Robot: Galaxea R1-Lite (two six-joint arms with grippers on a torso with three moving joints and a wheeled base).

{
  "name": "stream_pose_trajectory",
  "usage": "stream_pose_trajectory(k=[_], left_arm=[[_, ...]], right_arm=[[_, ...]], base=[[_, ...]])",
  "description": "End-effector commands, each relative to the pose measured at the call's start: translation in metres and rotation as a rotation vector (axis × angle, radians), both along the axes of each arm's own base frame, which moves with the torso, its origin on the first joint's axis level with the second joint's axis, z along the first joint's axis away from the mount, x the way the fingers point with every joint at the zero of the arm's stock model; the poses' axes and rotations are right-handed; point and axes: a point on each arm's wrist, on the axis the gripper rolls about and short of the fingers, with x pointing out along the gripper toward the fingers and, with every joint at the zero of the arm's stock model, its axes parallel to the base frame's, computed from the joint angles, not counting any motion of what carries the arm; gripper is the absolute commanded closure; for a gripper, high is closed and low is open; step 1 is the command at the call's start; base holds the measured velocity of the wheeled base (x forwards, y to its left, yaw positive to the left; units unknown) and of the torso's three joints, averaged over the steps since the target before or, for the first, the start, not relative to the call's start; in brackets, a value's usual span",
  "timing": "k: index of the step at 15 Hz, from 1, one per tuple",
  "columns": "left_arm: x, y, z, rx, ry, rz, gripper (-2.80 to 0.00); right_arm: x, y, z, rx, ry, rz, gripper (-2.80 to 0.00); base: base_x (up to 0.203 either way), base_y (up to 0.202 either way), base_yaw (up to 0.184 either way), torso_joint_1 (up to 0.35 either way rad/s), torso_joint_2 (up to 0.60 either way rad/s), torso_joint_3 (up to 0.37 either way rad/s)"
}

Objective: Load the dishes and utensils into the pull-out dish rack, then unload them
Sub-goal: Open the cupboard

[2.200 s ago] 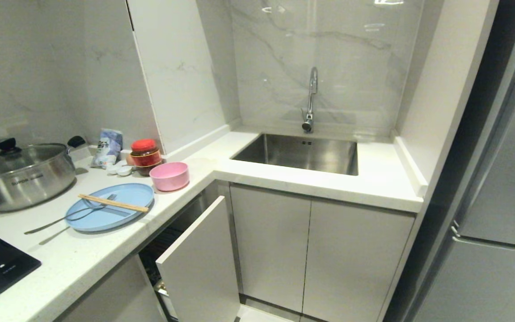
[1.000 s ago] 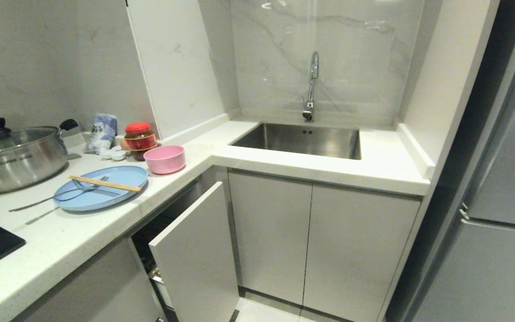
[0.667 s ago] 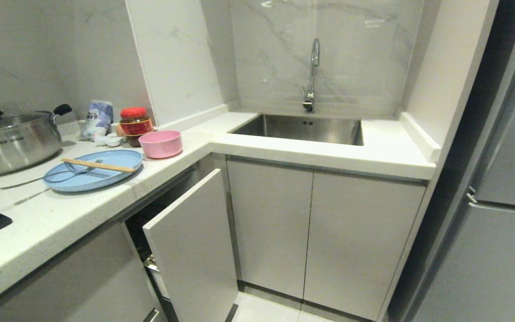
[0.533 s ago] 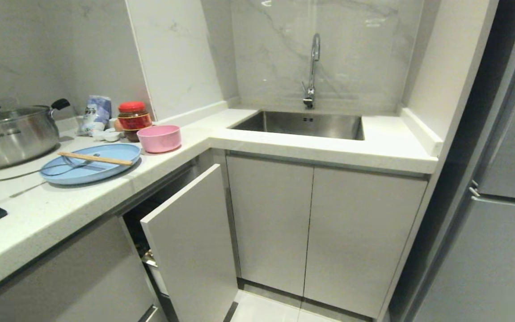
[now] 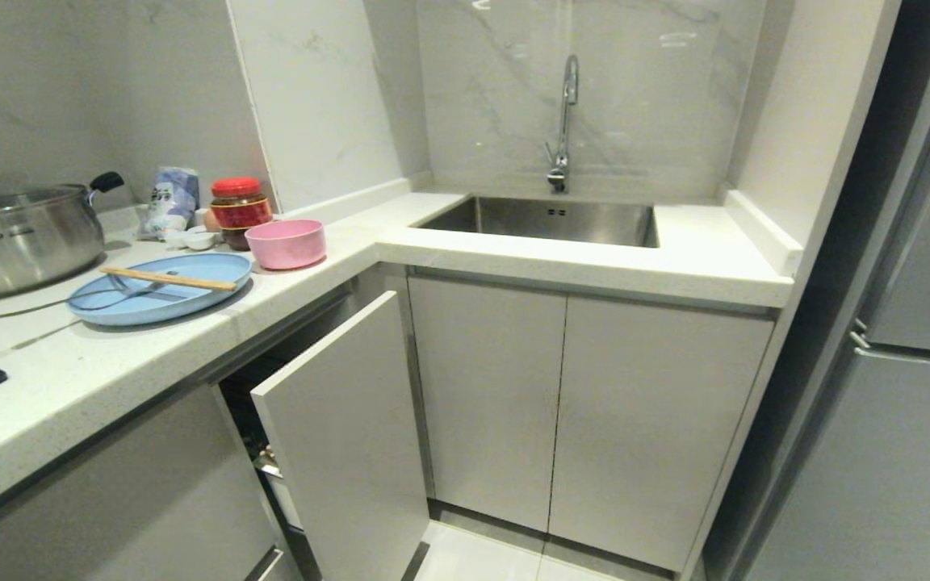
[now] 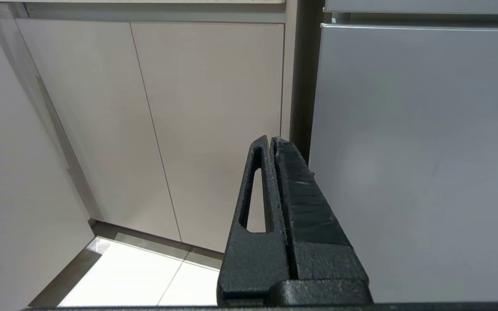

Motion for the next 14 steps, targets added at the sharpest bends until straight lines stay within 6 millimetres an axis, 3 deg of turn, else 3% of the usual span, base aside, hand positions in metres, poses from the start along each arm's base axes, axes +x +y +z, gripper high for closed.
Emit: stream_pose_trajectory(k=[1,14], left_arm=[[0.0004,0.0000,-0.0012,-0.001,0.006,-0.001,0.00],[0.0004,0.0000,-0.0013,0.004,0.005,-0.001,0.00]], right_arm=[[0.0020,0.0000,-0.0072,0.000,0.024,0.000,0.00],[0.0020,0.0000,-0.0072,0.000,0.024,0.000,0.00]], base=[[0.000,0.000,0.000,0.000,0.00,0.000],[0.000,0.000,0.000,0.000,0.00,0.000]])
